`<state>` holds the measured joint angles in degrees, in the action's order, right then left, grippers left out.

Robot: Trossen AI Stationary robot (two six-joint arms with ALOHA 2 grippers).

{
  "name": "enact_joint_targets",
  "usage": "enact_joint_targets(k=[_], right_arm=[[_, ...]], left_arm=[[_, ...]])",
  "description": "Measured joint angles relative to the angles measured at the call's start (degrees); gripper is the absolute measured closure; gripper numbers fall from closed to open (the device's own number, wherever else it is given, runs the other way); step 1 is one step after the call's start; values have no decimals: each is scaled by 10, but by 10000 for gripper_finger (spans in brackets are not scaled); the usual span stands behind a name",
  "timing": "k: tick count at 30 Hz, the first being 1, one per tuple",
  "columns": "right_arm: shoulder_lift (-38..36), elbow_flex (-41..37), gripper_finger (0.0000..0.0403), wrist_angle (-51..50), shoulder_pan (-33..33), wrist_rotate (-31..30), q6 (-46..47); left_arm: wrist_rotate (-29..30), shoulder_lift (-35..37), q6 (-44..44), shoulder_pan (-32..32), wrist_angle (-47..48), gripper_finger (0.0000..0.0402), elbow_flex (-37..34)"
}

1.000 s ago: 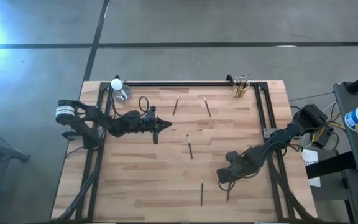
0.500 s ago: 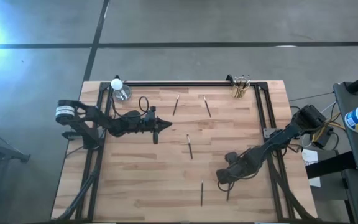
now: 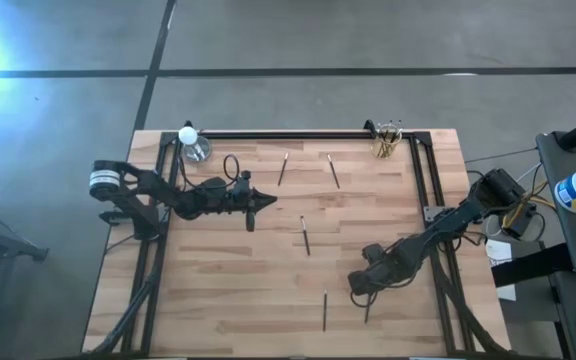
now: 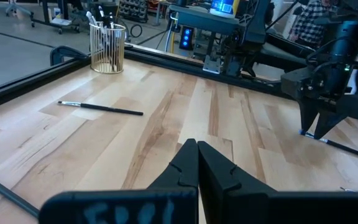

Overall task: Sort items
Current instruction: Put the black eyeshadow brush into the gold holder

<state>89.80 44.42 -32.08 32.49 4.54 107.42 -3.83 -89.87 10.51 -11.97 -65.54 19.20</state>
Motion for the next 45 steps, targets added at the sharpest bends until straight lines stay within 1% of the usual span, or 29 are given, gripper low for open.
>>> enact_joint_targets(k=[5, 18, 25, 28, 34, 45], right_arm=[[0, 0, 260, 0, 0, 0, -2], [0, -1, 333, -3, 0, -2, -17], [0, -1, 353, -3, 0, -3, -26], [0, -1, 358, -3, 0, -18, -26], [0, -7, 357, -3, -2, -30, -27], [-1, -12, 332, 2, -2, -32, -26]], left_arm=[[0, 0, 0, 0, 0, 401, 0], [0, 0, 0, 0, 0, 402, 0], [0, 0, 1, 0, 0, 402, 0], [0, 0, 1, 0, 0, 402, 0], [-2, 0, 1, 0, 0, 402, 0], [-4, 0, 1, 0, 0, 402, 0]])
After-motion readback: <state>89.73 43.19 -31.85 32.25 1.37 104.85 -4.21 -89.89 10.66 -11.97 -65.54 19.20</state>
